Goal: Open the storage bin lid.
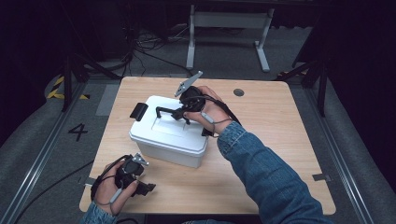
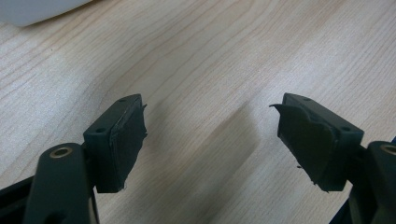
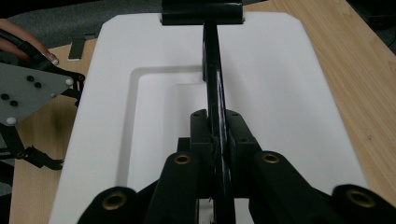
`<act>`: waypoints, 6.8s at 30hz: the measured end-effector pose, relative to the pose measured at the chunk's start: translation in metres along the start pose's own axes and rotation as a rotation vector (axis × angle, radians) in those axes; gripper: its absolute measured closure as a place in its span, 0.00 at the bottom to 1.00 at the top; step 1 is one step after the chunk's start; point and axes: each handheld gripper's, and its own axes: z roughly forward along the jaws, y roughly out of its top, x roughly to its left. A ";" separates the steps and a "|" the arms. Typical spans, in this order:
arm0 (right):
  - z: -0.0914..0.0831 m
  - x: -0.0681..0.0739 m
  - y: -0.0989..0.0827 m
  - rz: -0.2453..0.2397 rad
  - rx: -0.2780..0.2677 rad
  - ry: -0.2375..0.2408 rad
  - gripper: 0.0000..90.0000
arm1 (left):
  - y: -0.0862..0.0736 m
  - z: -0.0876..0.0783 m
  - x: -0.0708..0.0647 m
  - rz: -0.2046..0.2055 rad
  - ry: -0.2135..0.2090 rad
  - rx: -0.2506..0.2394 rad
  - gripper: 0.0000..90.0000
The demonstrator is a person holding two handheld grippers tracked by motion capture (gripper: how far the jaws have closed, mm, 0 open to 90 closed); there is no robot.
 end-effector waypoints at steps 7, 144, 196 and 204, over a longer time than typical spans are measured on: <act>-0.013 0.001 0.009 0.004 -0.057 0.014 0.94 | 0.000 0.000 0.000 0.000 -0.006 0.001 0.27; -0.114 -0.085 -0.279 0.454 -0.019 -0.217 0.93 | 0.004 0.004 -0.004 0.009 -0.001 0.026 0.27; -0.151 -0.030 -0.253 0.436 -0.132 -0.229 0.60 | 0.002 0.004 -0.007 0.008 0.004 0.019 0.27; -0.148 -0.006 -0.244 0.399 -0.132 -0.184 0.57 | 0.001 0.004 -0.007 0.009 0.005 0.021 0.27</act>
